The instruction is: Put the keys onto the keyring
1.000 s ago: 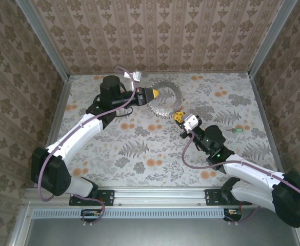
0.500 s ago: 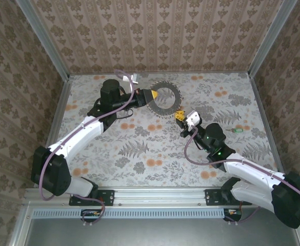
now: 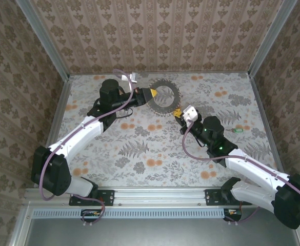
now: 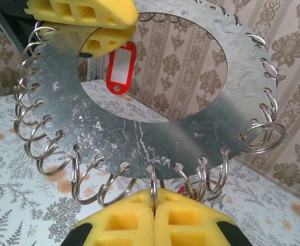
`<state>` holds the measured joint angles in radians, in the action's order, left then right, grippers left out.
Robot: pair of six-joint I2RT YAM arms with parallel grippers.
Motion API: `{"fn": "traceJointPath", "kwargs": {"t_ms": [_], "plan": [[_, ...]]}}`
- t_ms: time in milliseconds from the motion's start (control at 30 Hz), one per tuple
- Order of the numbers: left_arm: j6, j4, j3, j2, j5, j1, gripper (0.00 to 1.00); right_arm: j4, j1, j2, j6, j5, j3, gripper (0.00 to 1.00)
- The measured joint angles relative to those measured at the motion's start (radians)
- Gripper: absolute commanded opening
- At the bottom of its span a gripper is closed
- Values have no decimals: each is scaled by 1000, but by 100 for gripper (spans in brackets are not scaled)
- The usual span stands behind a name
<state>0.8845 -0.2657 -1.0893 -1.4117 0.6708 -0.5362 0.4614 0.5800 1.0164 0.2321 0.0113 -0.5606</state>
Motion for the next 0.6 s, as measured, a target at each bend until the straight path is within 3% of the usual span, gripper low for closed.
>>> {"fn": "traceJointPath", "kwargs": {"t_ms": [600], "plan": [[-175,124,-56,0,-36,-35,0,-331,-21,-9,-50,46,-131,0]]}}
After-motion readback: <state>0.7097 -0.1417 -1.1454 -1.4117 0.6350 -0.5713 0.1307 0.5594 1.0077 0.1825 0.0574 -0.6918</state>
